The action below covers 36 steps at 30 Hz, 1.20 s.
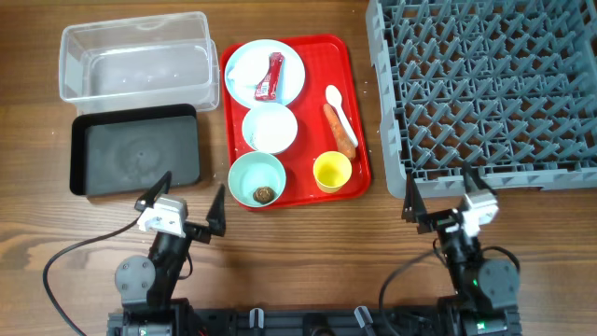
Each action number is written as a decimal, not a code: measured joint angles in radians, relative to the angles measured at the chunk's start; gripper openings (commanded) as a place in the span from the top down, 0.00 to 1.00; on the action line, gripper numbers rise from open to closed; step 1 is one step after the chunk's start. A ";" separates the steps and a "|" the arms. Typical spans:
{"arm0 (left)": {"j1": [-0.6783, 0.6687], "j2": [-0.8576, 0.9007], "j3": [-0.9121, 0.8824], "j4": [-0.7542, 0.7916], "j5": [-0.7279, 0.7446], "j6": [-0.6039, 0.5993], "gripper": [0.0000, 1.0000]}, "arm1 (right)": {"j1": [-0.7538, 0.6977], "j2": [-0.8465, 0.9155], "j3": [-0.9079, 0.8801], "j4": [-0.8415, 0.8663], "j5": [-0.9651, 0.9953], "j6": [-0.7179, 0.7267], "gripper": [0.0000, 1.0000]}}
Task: Sort waste into correct bins and load items into the dishwasher rack
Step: 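Move the left gripper toward the white plate with tissue and wrapper, then grasp the tissue and red wrapper with the left gripper, drop into clear bin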
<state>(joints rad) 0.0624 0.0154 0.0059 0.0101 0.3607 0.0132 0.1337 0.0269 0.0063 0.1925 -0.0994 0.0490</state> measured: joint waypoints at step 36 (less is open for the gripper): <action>-0.021 1.493 1.206 -0.856 0.223 -0.054 0.00 | -0.005 1.355 1.007 -0.140 -1.010 0.277 0.08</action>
<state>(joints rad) 0.0414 1.5085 1.2118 -0.8463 0.5835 -0.0406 0.1291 1.3819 1.0138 0.0525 -1.1095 0.3256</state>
